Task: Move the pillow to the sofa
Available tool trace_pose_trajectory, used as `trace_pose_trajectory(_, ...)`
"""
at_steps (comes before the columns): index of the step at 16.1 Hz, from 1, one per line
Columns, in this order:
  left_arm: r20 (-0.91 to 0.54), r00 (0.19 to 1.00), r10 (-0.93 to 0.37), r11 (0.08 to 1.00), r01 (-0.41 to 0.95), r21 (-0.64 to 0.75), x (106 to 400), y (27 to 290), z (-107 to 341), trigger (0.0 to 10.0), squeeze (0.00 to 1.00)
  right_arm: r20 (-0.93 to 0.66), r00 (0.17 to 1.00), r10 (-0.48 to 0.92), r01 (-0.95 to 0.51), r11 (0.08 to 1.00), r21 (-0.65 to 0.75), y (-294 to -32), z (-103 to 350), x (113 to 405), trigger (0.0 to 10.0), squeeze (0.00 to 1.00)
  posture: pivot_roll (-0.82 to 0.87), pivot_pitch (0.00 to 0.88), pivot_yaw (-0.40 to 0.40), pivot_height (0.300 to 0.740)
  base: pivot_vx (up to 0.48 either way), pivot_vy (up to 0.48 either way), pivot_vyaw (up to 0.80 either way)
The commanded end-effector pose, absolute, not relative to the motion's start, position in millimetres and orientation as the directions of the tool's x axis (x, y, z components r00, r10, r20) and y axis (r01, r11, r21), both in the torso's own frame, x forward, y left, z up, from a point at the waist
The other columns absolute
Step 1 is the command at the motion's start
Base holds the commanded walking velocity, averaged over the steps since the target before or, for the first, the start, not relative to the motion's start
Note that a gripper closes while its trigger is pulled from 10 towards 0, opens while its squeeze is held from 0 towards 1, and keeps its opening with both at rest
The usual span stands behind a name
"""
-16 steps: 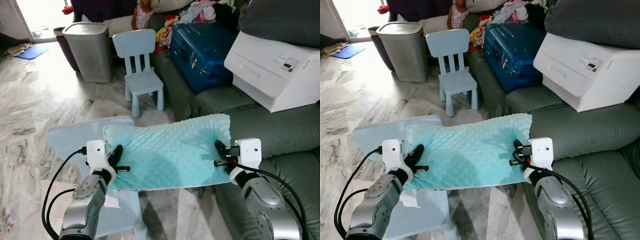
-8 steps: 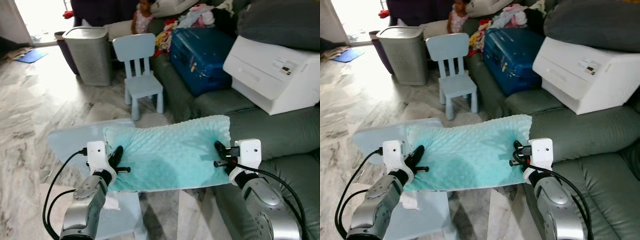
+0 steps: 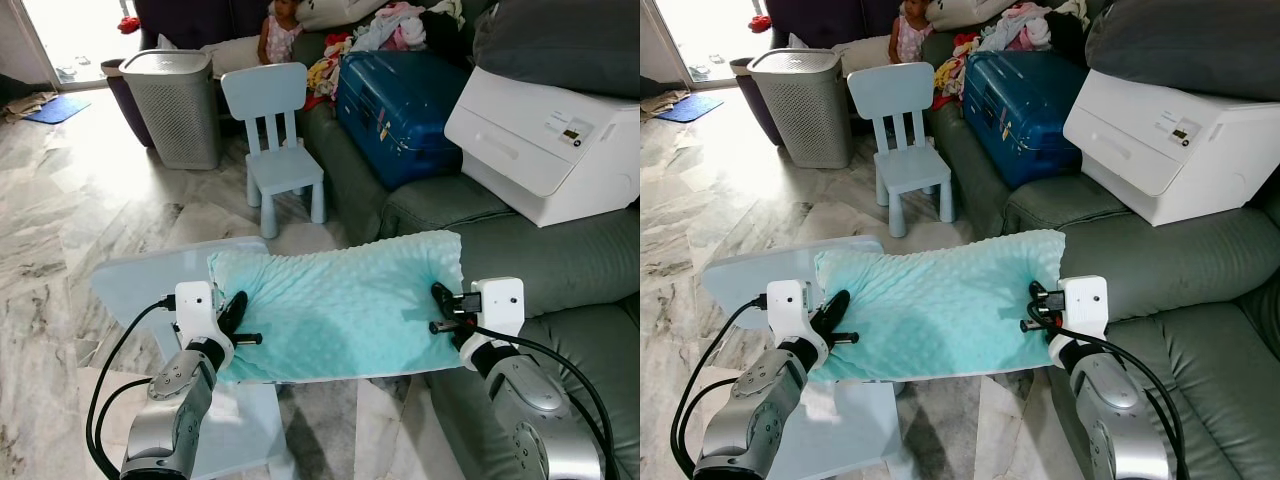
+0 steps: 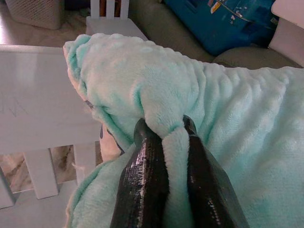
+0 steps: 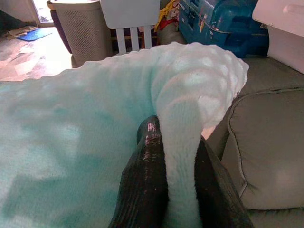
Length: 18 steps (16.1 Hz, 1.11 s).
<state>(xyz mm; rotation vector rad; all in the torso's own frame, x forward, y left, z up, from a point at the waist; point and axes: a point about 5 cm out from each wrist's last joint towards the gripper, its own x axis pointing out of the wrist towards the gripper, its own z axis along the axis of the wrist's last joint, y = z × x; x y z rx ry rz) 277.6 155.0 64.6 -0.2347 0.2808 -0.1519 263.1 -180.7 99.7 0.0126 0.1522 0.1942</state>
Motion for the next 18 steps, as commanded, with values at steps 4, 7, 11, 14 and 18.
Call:
trace_pose_trajectory(4,-0.256,0.949,-0.186,0.962,0.123,-0.244,279.1,154.3,65.0,10.0,0.00,-0.136,0.974,0.184,-0.182,0.983,0.027,-183.6,104.9,265.6,10.0,0.00,-0.20,0.000,0.012,0.740,0.000,0.000,-0.40)
trace_pose_trajectory(7,-0.257,0.948,-0.189,0.962,0.126,-0.243,278.9,154.2,64.6,10.0,0.00,-0.135,0.974,0.184,-0.181,0.983,0.034,-184.5,105.2,266.2,10.0,0.00,-0.20,0.000,0.012,0.740,0.000,0.000,-0.79)
trace_pose_trajectory(11,-0.263,0.947,-0.184,0.962,0.118,-0.246,279.0,153.8,63.9,10.0,0.00,-0.134,0.973,0.187,-0.184,0.982,0.029,-183.7,104.8,265.3,10.0,0.00,-0.20,0.000,0.013,0.740,0.000,0.000,-0.78)
trace_pose_trajectory(14,-0.266,0.946,-0.186,0.962,0.119,-0.248,278.8,153.6,63.6,10.0,0.00,-0.141,0.973,0.183,-0.180,0.983,0.039,-183.3,103.8,264.9,10.0,0.00,-0.20,0.000,0.013,0.740,0.000,0.000,-0.78)
trace_pose_trajectory(18,-0.265,0.946,-0.188,0.959,0.119,-0.256,278.6,152.9,63.7,10.0,0.00,-0.148,0.973,0.179,-0.174,0.984,0.048,-182.6,102.4,264.1,10.0,0.00,-0.20,0.000,0.014,0.740,0.000,0.000,-0.78)
